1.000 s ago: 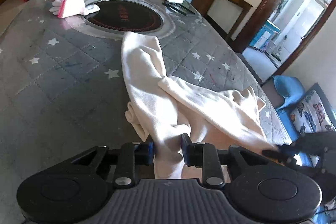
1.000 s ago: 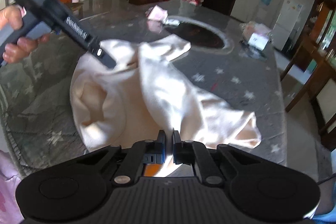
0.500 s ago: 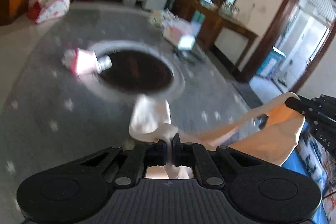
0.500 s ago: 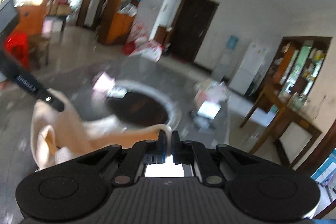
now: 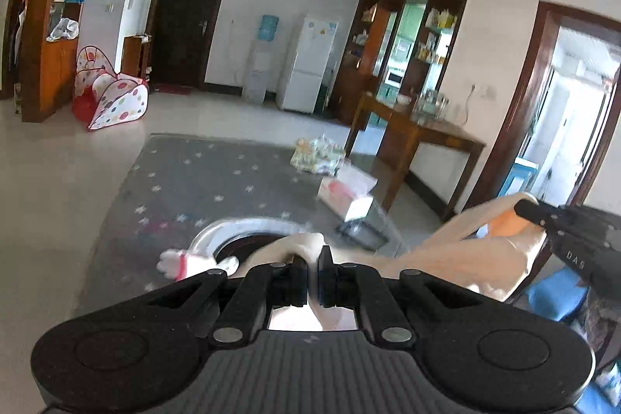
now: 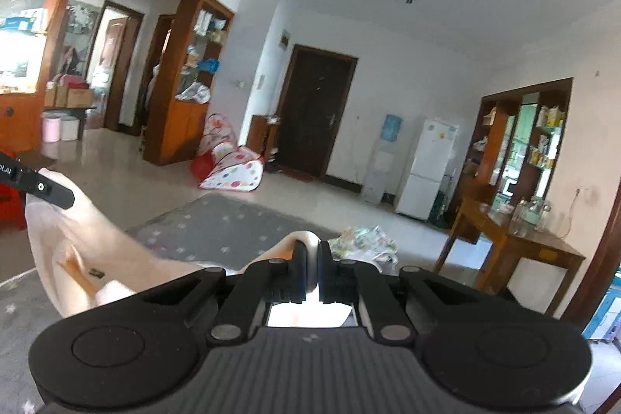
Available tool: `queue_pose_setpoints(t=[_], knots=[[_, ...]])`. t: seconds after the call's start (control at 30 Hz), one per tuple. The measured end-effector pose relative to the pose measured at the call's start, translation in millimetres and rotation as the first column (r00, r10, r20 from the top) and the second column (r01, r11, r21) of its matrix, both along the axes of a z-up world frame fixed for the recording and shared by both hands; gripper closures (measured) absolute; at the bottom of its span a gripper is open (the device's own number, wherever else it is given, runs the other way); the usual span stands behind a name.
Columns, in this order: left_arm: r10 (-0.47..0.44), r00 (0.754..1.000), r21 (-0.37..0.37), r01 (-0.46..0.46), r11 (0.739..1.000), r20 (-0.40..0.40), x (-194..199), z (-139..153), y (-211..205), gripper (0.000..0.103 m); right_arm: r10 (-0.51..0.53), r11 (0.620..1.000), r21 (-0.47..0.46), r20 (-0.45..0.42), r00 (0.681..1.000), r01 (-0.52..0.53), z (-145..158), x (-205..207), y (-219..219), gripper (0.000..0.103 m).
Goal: Fold clothes
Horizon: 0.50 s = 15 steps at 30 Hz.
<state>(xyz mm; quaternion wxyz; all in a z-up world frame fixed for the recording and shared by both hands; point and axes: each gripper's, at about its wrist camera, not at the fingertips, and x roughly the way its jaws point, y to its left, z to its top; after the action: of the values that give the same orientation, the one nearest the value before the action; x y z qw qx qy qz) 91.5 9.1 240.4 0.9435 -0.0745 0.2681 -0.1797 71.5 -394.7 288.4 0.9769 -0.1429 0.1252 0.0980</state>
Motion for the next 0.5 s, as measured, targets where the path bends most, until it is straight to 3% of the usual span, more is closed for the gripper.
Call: queue_pose_setpoints(t=[0.1, 0.23, 0.37, 0.5], knots=[[-0.017, 0.998, 0.051, 0.020, 0.998, -0.062, -21.0, -26.4, 1.5, 0.098, 0.036, 0.999, -0.028, -0.057, 0.998, -0.038, -22.7, -19.3, -3.9, 0.099], [-0.066, 0.983, 0.111, 0.086, 0.990, -0.174, -57.4, -79.4, -0.5, 0.098, 0.074, 0.993, -0.079, -0.195, 0.978, -0.090, -76.7, -51.0, -2.4, 0.099], [-0.100, 0.945, 0.180, 0.162, 0.970, -0.312, -95.6, -137.2, -5.9, 0.098, 0.084, 0.987, -0.098, -0.359, 0.930, -0.127, -136.1, -87.3, -2.2, 0.099], [-0.111, 0.906, 0.163, 0.192, 0.968, -0.408, -126.6, -182.8, -0.4, 0.098, 0.063, 0.990, -0.080, -0.476, 0.877, -0.114, -184.5, -118.2, -10.5, 0.099]])
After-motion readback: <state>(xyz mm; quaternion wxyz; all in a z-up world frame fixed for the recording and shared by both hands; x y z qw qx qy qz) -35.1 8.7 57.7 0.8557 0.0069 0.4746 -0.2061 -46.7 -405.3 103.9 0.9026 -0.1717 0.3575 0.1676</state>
